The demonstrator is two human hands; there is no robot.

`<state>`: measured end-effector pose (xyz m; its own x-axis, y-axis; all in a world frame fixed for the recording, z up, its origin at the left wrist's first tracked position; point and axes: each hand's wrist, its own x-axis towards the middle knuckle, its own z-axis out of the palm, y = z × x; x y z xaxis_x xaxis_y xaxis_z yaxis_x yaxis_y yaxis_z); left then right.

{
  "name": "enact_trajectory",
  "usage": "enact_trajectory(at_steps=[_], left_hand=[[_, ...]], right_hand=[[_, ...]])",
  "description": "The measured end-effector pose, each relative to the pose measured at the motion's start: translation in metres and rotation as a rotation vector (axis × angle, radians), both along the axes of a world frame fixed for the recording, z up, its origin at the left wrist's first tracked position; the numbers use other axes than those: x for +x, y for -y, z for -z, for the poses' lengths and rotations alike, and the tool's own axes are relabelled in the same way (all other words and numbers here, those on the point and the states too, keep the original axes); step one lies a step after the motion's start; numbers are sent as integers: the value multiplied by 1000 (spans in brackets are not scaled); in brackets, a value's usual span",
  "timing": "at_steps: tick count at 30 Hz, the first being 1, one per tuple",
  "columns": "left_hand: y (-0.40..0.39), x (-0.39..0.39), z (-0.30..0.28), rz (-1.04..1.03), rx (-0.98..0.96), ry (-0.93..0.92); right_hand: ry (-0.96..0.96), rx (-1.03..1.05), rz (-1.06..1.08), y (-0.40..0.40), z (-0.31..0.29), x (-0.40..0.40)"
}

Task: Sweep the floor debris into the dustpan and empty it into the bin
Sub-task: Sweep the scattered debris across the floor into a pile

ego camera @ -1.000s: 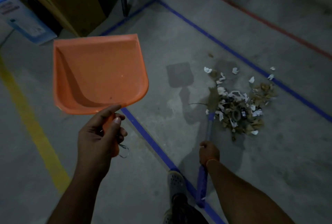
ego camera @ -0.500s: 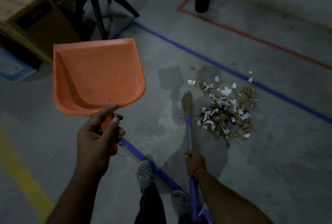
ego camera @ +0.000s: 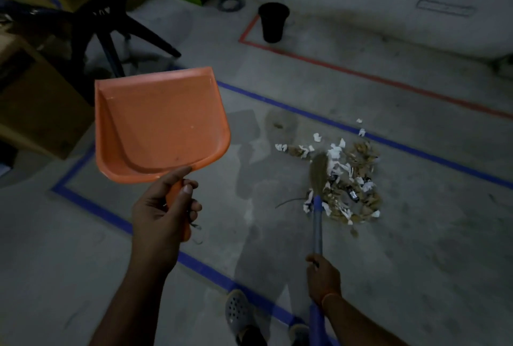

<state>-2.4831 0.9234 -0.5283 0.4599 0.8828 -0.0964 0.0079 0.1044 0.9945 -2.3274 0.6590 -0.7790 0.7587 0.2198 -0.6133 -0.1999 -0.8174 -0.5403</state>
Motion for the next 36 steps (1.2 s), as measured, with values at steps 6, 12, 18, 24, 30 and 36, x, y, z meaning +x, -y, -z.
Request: enact_trajectory(at_steps=[6,12,18,24,30,36], left_hand=[[-69,4,-18,51,11,9],[-138,37,-10,119,34,-14],[-224,96,14,193,29,-46],[-300,142,31,230,6,-67],[-344,165,29,318,-23,-127],[-367,176,17,452,-41,-128]], right_hand=[[26,122,28,-106,-24,-7],[-12,189,39,-216,-11,22],[-44,163,-6,-333,17,82],[-87,91,1,-413,37,139],[-105,-33,34,-401,35,147],[-72,-39,424,-370,18,127]])
